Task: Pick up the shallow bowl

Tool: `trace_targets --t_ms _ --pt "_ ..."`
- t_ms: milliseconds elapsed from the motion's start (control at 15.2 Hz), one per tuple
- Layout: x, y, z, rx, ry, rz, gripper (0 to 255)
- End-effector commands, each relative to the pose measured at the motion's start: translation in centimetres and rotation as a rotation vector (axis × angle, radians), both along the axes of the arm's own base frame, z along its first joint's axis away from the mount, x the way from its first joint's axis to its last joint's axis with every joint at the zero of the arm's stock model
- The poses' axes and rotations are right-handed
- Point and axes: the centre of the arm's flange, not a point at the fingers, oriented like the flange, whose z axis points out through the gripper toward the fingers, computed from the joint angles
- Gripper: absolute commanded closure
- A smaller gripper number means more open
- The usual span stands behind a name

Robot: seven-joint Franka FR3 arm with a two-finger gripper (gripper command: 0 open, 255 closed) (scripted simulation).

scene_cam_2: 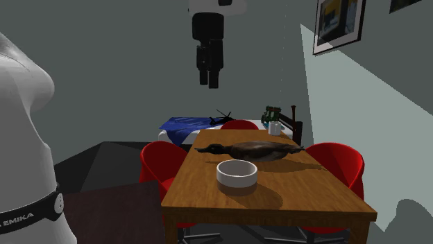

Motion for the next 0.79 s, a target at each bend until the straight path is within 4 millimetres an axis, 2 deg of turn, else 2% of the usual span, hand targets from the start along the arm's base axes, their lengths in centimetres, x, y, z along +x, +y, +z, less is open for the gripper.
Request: trace_targets --t_ms 0,726 --pt "1.3 0.9 -2.3 -0.007 0.000 0.002 0" --pt "8.3 6.4 -14.1 -0.043 0.010 0.014 0"
